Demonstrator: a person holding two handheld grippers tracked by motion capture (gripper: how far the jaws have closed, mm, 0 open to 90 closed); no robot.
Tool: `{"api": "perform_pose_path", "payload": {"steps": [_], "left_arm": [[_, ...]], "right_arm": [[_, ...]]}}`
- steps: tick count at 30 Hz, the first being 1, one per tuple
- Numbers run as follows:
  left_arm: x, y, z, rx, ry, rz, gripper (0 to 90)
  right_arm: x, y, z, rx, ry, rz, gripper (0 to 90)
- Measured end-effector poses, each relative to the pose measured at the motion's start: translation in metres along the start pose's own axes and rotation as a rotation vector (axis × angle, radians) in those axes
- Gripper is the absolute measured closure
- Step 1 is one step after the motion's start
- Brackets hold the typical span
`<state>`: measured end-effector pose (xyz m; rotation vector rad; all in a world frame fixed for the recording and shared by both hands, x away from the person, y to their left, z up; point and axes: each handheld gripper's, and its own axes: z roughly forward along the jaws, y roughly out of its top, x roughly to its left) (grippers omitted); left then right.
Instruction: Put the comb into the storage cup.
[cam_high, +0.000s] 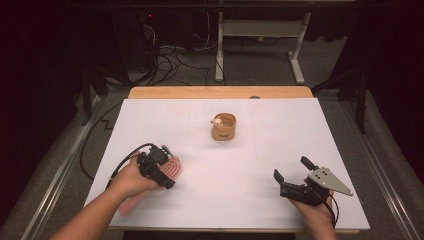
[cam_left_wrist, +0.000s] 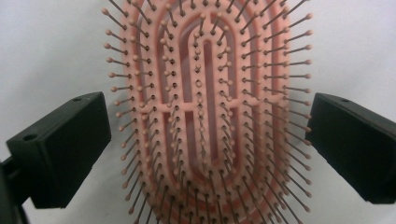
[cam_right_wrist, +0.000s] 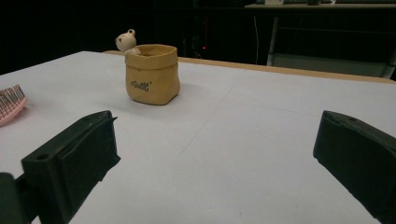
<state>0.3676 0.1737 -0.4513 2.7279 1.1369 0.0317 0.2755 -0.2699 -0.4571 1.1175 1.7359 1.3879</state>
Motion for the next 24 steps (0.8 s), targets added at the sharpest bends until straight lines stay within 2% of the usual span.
{"api": "perform_pose_path", "payload": {"steps": [3,10,24], "left_arm": [[0.001,0.001,0.0028,0.008,0.01,0.0,2.1],[0.0033,0.0027,0.0047,0.025,-0.01,0.002,0.5],[0.0045,0.0051,0.0072,0.038,-0.016,-0.001,0.0]], "right_arm": [[0.0001,0.0001,-0.0001,-0.001,0.001,-0.001,0.4],[-0.0001,-0.0003,0.0007,0.001,0.002,-0.001,0.4],[0.0006,-0.0004,0.0015,0.003,0.007,-0.003,0.4]]}}
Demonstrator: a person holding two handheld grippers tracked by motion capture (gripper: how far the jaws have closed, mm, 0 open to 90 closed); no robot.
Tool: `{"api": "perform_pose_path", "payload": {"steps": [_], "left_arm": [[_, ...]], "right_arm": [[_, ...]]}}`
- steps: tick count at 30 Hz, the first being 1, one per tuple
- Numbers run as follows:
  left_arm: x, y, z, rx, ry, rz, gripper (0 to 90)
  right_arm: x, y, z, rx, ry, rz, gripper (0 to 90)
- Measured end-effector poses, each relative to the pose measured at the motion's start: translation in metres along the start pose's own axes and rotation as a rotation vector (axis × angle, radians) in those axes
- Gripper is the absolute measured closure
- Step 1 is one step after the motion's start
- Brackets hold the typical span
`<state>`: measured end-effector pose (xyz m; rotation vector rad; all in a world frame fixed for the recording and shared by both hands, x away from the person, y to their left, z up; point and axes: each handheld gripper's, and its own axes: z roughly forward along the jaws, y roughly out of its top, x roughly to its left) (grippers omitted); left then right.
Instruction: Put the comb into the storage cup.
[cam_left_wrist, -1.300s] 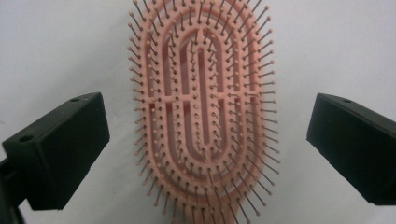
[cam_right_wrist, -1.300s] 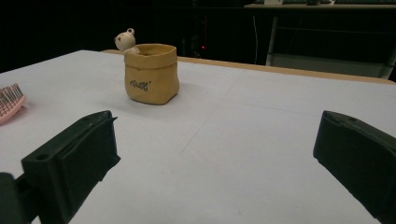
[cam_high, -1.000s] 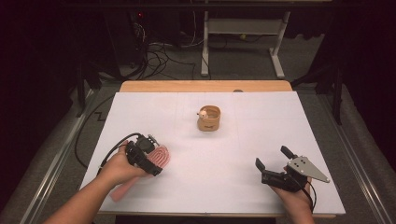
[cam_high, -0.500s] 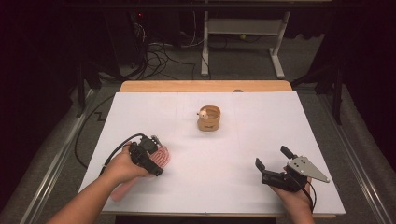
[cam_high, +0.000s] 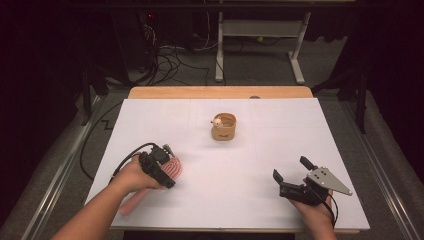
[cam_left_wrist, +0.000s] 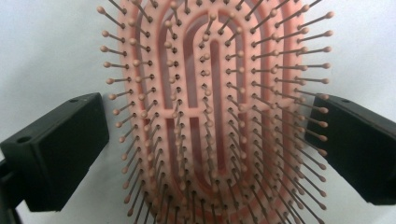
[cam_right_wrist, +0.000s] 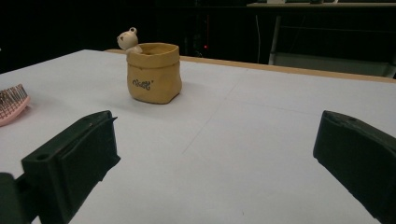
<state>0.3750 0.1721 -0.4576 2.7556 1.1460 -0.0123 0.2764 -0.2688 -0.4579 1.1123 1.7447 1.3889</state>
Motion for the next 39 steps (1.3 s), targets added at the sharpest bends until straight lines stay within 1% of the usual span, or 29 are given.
{"api": "perform_pose_path", "payload": {"steps": [2,4,5,10,16,18,23,27,30,32,33,34,37,39], "left_arm": [[0.0,0.001,0.0,0.013,-0.002,0.003,0.0],[0.001,0.005,0.0,0.044,-0.003,0.003,0.1],[0.001,0.005,0.0,0.044,-0.003,0.003,0.1],[0.001,0.01,0.0,0.078,-0.008,0.002,0.3],[0.001,0.013,0.0,0.097,-0.007,-0.008,1.3],[0.001,0.015,0.0,0.112,-0.006,-0.013,1.7],[0.002,0.015,-0.001,0.112,-0.006,-0.018,3.1],[0.004,0.015,-0.002,0.104,-0.008,-0.025,6.8],[0.005,0.014,-0.003,0.101,-0.007,-0.023,7.8],[0.005,0.014,-0.004,0.097,-0.007,-0.024,9.3],[0.006,0.014,-0.004,0.095,-0.01,-0.031,12.1],[0.007,0.013,-0.005,0.089,-0.011,-0.031,12.1],[0.009,0.012,-0.007,0.082,-0.015,-0.035,16.9],[0.009,0.012,-0.007,0.084,-0.015,-0.034,17.1]], "right_arm": [[0.0,0.0,0.0,0.0,0.001,-0.001,0.4],[0.0,0.0,0.0,0.0,0.001,0.0,0.4],[0.0,0.0,0.0,0.0,0.001,-0.002,0.4],[0.0,0.0,0.0,-0.001,0.002,-0.003,0.4],[0.0,0.0,0.0,-0.001,0.002,-0.002,0.5],[-0.001,0.0,0.0,-0.003,0.004,-0.007,0.5],[0.0,0.0,0.0,0.0,0.002,-0.002,0.5],[-0.001,0.0,0.0,-0.003,0.002,-0.006,0.5],[-0.001,0.0,0.0,-0.001,0.002,-0.005,0.5],[0.0,0.0,0.0,0.001,0.003,0.001,0.5],[0.0,0.0,0.0,-0.001,0.003,-0.002,0.5],[0.0,0.0,0.0,-0.001,0.003,-0.002,0.5],[0.0,0.0,0.0,0.0,0.003,-0.002,0.5],[0.0,0.0,0.0,0.0,0.004,-0.002,0.5]]}}
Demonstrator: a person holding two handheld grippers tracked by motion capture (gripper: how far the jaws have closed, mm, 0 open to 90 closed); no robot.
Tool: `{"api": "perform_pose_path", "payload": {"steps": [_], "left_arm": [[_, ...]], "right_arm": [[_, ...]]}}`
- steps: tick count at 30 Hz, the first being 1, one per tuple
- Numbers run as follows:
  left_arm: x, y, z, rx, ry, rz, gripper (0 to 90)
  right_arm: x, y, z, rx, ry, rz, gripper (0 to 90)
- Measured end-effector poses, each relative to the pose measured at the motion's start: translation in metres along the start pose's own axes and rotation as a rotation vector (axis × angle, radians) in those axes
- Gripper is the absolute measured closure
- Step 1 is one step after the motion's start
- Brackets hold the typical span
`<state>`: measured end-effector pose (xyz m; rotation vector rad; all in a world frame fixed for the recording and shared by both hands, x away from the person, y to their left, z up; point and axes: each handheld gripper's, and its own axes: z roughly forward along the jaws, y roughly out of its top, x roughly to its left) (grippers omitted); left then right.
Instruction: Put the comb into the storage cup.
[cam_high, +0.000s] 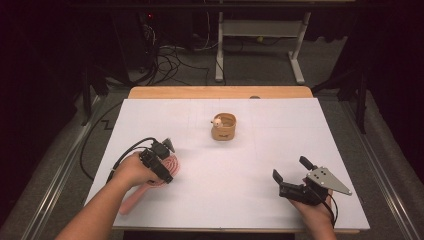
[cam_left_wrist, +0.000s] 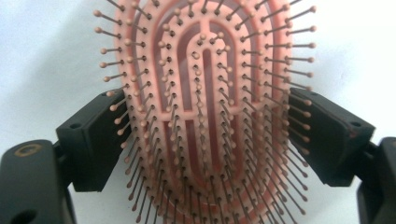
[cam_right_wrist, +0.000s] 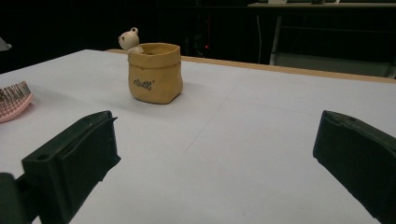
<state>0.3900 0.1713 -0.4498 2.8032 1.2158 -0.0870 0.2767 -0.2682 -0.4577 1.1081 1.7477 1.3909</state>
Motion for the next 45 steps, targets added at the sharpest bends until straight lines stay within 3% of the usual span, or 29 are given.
{"api": "perform_pose_path", "payload": {"steps": [23,45], "left_arm": [[0.0002,0.0019,0.0005,0.01,0.0,-0.002,16.3],[-0.0029,-0.0004,-0.0025,-0.008,0.026,-0.007,19.6]], "right_arm": [[-0.0005,0.0006,-0.0002,0.0,0.002,-0.003,0.5],[-0.0024,0.0008,-0.0006,-0.002,-0.004,0.003,0.6]]}}
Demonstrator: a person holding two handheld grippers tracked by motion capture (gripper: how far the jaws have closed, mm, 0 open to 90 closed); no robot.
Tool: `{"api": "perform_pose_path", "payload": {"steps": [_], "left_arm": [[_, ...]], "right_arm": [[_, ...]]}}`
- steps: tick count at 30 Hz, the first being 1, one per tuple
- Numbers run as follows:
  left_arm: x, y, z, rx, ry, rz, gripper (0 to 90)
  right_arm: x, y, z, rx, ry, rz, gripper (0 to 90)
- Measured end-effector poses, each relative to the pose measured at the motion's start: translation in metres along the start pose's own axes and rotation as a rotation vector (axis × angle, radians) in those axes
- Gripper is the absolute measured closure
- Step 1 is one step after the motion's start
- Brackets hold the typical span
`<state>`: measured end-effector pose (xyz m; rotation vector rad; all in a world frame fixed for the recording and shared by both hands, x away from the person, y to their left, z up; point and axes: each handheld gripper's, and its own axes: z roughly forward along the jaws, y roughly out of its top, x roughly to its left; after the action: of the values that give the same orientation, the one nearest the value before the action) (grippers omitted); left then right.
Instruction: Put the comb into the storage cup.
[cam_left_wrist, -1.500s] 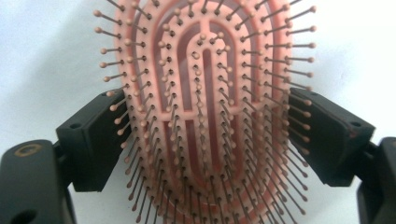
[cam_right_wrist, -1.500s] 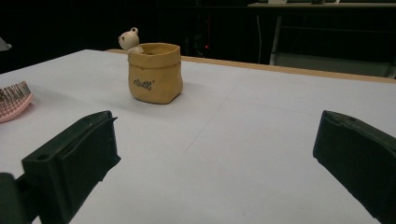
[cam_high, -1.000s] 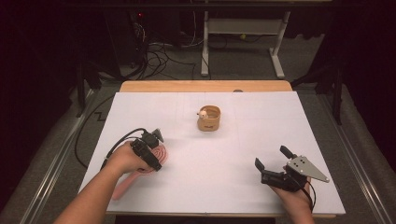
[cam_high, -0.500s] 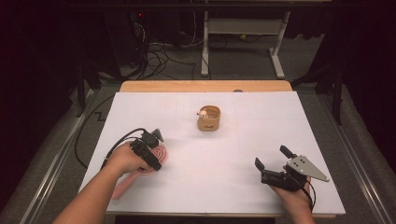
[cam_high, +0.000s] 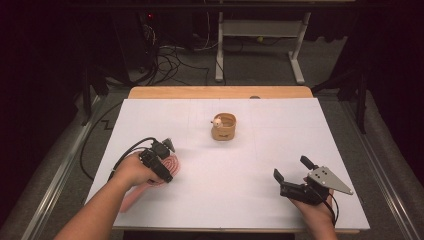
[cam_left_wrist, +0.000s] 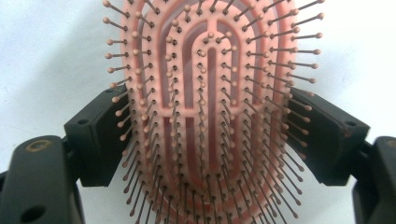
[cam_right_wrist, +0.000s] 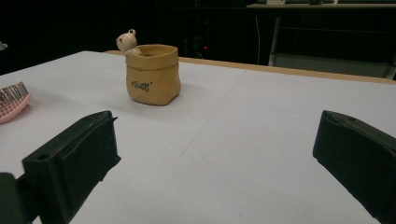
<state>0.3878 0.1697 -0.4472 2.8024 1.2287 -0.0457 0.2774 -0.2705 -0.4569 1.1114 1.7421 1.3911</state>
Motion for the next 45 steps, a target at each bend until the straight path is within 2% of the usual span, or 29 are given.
{"api": "perform_pose_path", "payload": {"steps": [4,9,10,13,17,18,20,29,35,40,45], "left_arm": [[-0.002,-0.001,-0.001,-0.008,0.011,0.011,19.9],[-0.004,-0.001,-0.003,-0.019,0.005,0.028,19.9],[-0.005,-0.002,-0.004,-0.036,0.012,0.022,19.9],[-0.004,-0.003,-0.009,-0.056,-0.011,0.029,20.0],[-0.003,-0.007,-0.015,-0.097,-0.012,0.022,20.0],[-0.002,-0.008,-0.017,-0.095,-0.025,0.024,20.0],[-0.002,-0.01,-0.02,-0.126,-0.023,0.014,20.0],[-0.002,-0.019,-0.037,-0.256,-0.039,0.017,20.0],[0.001,-0.024,-0.044,-0.298,-0.045,0.015,20.0],[0.003,-0.031,-0.052,-0.379,-0.049,0.01,20.0],[0.004,-0.038,-0.059,-0.435,-0.04,0.007,20.0]], "right_arm": [[0.0,0.0,0.0,0.0,0.0,0.002,0.6],[0.0,0.0,0.0,0.0,-0.001,0.004,0.6],[0.0,0.0,0.0,0.0,-0.001,0.004,0.6],[0.0,0.0,0.0,0.001,-0.002,0.002,0.6],[-0.001,0.0,0.0,0.001,-0.002,0.002,0.6],[0.0,0.0,0.0,0.0,-0.001,0.002,0.6],[0.0,0.0,0.0,-0.001,-0.001,0.0,0.6],[0.0,0.0,0.0,-0.002,-0.001,0.003,0.6],[-0.001,0.0,0.0,-0.001,-0.002,0.005,0.6],[0.0,0.0,-0.001,-0.005,-0.004,0.006,0.6],[-0.001,0.0,-0.001,-0.005,-0.005,0.004,0.6]]}}
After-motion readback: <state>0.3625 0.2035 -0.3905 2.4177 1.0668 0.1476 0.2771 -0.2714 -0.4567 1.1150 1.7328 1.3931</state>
